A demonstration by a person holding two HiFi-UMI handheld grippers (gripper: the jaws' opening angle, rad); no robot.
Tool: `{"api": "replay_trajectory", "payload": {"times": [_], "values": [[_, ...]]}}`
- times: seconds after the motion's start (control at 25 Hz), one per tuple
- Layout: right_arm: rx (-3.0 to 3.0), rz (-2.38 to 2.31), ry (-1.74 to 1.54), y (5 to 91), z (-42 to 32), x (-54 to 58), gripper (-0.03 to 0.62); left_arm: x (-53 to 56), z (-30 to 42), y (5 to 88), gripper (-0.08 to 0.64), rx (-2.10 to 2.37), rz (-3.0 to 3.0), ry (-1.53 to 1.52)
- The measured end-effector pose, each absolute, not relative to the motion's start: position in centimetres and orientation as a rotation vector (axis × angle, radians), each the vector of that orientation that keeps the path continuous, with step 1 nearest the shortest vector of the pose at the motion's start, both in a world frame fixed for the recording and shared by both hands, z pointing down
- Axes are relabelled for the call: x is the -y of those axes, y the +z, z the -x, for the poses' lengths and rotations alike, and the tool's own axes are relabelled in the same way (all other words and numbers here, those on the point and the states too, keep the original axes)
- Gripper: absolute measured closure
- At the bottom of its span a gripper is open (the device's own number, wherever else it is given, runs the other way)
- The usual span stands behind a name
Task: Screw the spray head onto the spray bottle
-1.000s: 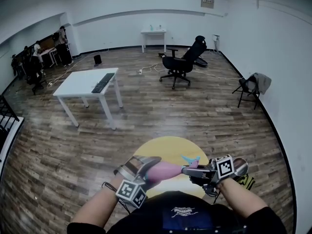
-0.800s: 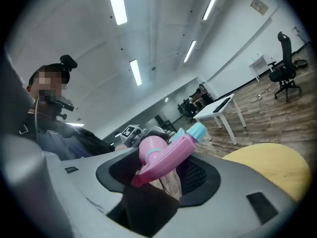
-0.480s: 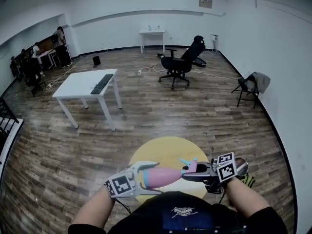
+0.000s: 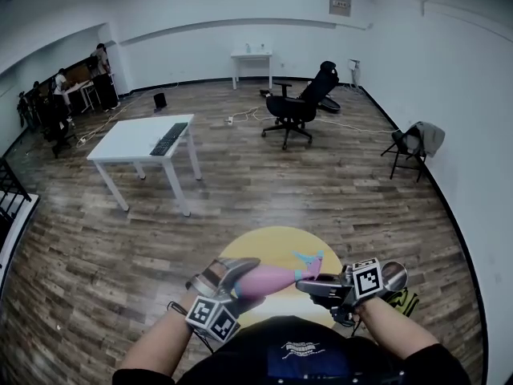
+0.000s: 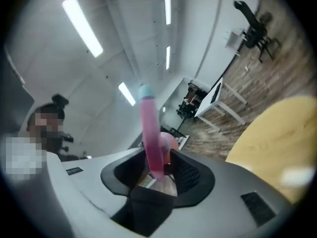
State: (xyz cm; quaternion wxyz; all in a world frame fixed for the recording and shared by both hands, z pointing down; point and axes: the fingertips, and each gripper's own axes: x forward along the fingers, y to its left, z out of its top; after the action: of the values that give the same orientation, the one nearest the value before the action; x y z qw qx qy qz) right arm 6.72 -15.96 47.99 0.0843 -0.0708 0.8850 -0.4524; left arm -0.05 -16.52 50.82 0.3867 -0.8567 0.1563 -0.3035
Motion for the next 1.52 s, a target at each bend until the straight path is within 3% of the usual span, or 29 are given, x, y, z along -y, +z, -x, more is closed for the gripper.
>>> {"api": "replay_trajectory", "payload": {"times": [0.08, 0.24, 0.44, 0.48, 0.52, 0.56, 0.88, 1.28, 1.4, 1.52], "values": [[-2.822, 0.336, -1.166, 48.0, -7.3, 16.4, 0.331, 16.8, 1.0, 50.5, 0.061, -0.439, 2.434, -0.674], [-2.814, 0.519, -1.001, 48.0, -11.6, 17.2, 0.320, 16.9, 3.5, 49.3, 0.061, -0.608, 2.647, -0.545], [-2.563, 0.779, -0.885, 47.7, -17.6, 19.3, 0.501, 17.0, 5.2, 49.1, 0.070, -0.780, 2.738, -0.343], [-2.524, 0.804, -0.896, 48.1, -18.2, 19.7, 0.520, 17.5, 5.9, 49.0, 0.099, -0.858, 2.735, -0.316], [-2.502, 0.818, -0.911, 48.5, -18.5, 19.9, 0.532, 18.2, 6.6, 48.9, 0.454, -0.940, 2.738, -0.280], [-2.502, 0.829, -0.918, 48.8, -18.6, 20.0, 0.540, 18.8, 7.1, 48.8, 0.509, -0.996, 2.759, -0.245], [-2.517, 0.804, -0.937, 49.5, -17.4, 19.5, 0.540, 20.4, 8.4, 48.7, 0.509, -1.039, 2.924, -0.041], [-2.521, 0.863, -0.910, 50.4, -18.2, 19.4, 0.565, 20.5, 10.6, 49.6, 0.509, -1.102, 2.931, -0.052], [-2.531, 0.854, -0.950, 51.0, -17.3, 19.6, 0.565, 20.8, 11.1, 53.3, 0.509, -1.129, 2.988, -0.146], [-2.562, 0.817, -1.108, 54.4, -15.5, 19.0, 0.565, 19.7, 11.8, 62.8, 0.508, -1.190, 3.199, -0.406]]}}
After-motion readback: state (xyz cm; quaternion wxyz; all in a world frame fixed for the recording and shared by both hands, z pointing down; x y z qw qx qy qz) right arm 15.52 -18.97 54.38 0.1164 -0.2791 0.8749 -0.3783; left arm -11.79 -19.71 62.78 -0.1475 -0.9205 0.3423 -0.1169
